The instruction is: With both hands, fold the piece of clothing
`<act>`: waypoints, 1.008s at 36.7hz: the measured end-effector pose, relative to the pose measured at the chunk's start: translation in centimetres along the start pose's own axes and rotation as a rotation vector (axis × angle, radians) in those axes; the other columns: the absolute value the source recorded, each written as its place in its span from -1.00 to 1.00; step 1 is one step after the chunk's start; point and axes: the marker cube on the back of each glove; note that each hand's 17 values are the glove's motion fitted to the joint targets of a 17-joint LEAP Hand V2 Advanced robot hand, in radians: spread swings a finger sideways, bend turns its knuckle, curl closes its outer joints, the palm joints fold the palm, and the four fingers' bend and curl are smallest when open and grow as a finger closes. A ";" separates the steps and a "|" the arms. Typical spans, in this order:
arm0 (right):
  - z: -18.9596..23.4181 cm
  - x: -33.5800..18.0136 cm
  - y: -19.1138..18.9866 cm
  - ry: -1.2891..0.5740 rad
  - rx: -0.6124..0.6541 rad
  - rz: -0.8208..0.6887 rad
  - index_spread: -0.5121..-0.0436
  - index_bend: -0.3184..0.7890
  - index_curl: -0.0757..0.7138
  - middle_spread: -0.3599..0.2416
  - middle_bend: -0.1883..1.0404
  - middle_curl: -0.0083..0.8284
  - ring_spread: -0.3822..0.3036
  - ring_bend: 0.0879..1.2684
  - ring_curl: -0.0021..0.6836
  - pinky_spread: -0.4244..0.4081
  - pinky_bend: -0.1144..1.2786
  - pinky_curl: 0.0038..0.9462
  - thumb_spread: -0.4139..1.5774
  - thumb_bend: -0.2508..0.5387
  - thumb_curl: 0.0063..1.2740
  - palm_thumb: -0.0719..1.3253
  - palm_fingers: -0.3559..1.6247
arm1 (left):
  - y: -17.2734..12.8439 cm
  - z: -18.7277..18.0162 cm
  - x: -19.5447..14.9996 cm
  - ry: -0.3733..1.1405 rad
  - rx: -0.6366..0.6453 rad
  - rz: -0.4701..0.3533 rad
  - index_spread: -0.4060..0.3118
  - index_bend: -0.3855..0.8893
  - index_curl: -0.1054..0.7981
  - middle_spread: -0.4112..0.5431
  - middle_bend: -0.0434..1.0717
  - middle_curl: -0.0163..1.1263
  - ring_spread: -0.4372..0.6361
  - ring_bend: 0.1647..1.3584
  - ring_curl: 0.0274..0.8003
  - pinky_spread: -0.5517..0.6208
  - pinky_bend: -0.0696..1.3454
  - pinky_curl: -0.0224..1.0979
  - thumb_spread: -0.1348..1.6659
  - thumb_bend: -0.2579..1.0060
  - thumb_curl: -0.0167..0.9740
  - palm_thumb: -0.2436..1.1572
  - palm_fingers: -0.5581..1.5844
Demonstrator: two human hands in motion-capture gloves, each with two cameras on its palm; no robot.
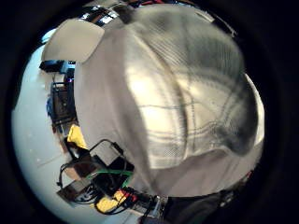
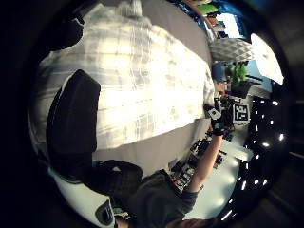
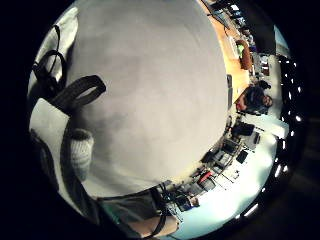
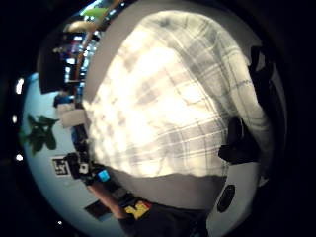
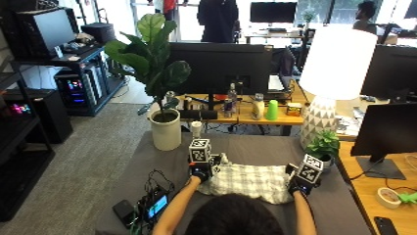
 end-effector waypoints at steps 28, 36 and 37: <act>-5.7 -39.8 21.8 -0.206 0.166 -0.711 0.28 -0.19 0.01 -0.29 -0.07 0.25 -0.53 -0.02 0.39 -0.62 0.13 -0.05 -0.14 -0.44 0.00 0.61 0.60 | 2.5 -11.4 -11.8 0.291 0.457 -0.211 -0.25 -0.05 0.26 -0.28 -0.63 -0.36 -0.22 -0.58 -0.15 0.15 -0.68 -0.44 0.78 -0.60 -0.52 -0.22 0.07; -3.5 -41.1 25.0 -0.312 0.072 -0.768 0.33 -0.34 -0.09 -0.21 -0.18 0.22 -0.48 0.02 0.40 -0.60 0.18 -0.04 0.06 -0.50 -0.03 0.43 0.48 | 0.7 -9.8 -14.7 0.404 0.346 -0.193 -0.25 -0.05 0.27 -0.26 -0.64 -0.37 -0.22 -0.57 -0.14 0.16 -0.67 -0.45 0.78 -0.61 -0.53 -0.23 0.07; -4.3 -40.7 24.4 -0.341 0.107 -0.760 0.36 -0.31 -0.10 -0.17 -0.15 0.22 -0.45 0.02 0.39 -0.55 0.14 -0.06 0.14 -0.52 -0.06 0.37 0.49 | 0.4 -9.7 -15.2 0.404 0.351 -0.206 -0.24 -0.05 0.27 -0.26 -0.64 -0.37 -0.22 -0.57 -0.14 0.16 -0.67 -0.45 0.78 -0.61 -0.54 -0.24 0.07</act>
